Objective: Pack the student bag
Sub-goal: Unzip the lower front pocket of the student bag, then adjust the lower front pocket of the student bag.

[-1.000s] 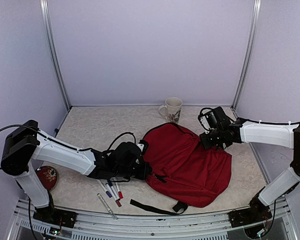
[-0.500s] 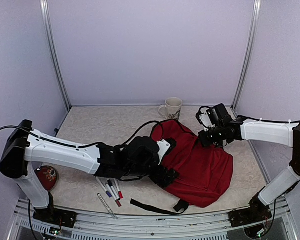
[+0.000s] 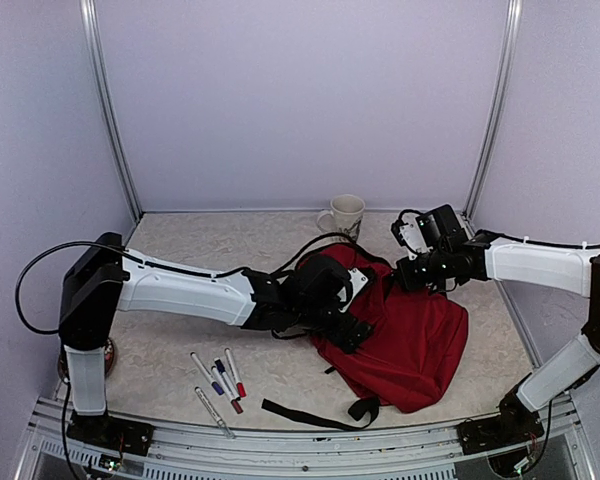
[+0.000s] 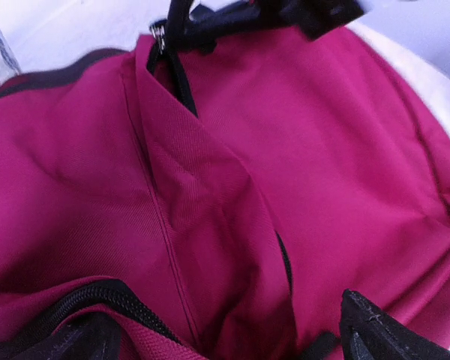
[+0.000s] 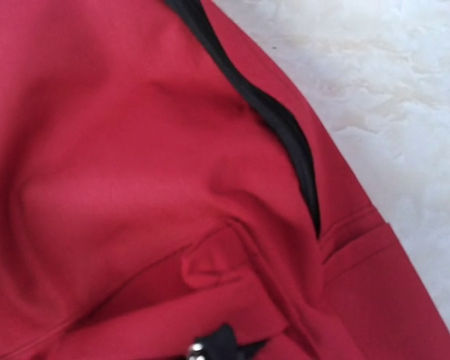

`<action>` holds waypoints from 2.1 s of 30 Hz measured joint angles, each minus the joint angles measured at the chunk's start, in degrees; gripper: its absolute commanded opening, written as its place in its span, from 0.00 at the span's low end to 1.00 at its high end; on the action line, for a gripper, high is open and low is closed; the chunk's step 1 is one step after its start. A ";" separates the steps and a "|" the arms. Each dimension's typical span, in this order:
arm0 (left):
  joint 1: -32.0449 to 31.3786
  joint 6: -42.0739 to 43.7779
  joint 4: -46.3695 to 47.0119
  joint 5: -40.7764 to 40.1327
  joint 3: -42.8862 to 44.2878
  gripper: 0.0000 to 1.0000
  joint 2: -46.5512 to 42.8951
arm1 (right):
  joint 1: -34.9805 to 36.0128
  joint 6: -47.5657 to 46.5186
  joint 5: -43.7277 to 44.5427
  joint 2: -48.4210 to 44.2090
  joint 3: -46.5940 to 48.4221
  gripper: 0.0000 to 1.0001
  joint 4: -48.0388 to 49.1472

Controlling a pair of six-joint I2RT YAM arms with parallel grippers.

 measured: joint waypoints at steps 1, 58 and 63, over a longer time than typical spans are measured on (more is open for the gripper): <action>0.00 0.15 1.68 0.04 -2.25 0.99 -1.97 | -0.02 0.09 0.07 0.00 0.00 0.00 -0.02; 5.51 -9.35 9.49 0.96 -2.86 0.00 3.76 | 0.50 5.03 2.16 -3.32 5.31 0.74 -8.33; 5.46 -10.38 11.15 2.03 -4.44 0.00 3.72 | 6.71 13.20 10.51 -7.30 7.56 0.89 -11.54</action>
